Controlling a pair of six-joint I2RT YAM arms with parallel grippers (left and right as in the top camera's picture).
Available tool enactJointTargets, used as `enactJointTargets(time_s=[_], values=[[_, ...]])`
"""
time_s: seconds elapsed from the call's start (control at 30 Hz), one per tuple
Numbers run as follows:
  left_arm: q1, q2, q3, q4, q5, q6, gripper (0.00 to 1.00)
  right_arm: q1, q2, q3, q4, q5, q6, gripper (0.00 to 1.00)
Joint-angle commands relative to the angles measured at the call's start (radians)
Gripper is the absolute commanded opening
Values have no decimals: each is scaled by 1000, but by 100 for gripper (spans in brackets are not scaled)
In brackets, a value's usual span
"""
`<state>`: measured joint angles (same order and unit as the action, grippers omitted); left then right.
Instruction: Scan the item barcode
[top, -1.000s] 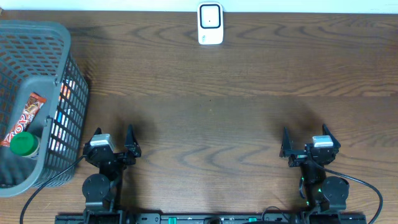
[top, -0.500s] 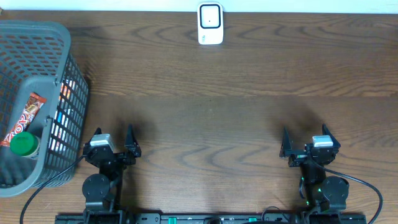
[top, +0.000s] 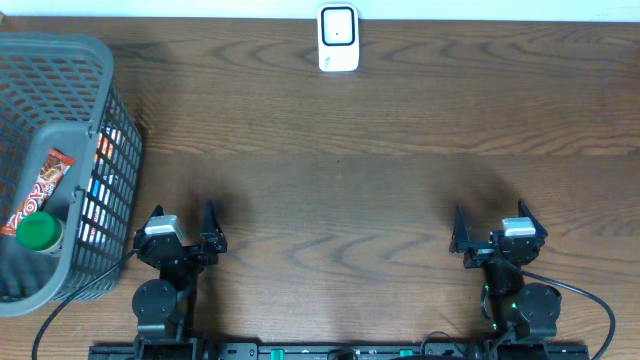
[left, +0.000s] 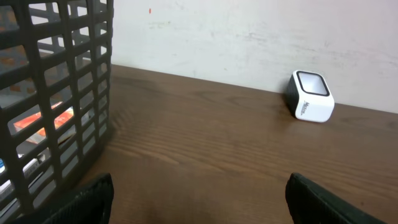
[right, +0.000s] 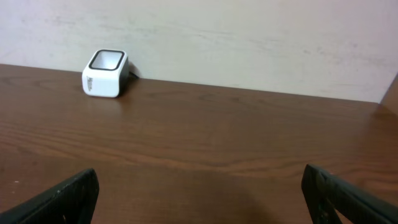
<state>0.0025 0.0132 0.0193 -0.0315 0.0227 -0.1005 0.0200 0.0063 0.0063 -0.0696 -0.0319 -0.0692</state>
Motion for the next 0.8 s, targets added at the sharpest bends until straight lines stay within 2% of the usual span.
enactJointTargets(time_s=[0.0, 0.77], values=[[-5, -1, -15, -42, -35, 11, 86, -5, 2, -1, -5, 4, 12, 99], [-5, -1, -15, -32, -32, 10, 86, -5, 2, -1, -5, 5, 13, 99]])
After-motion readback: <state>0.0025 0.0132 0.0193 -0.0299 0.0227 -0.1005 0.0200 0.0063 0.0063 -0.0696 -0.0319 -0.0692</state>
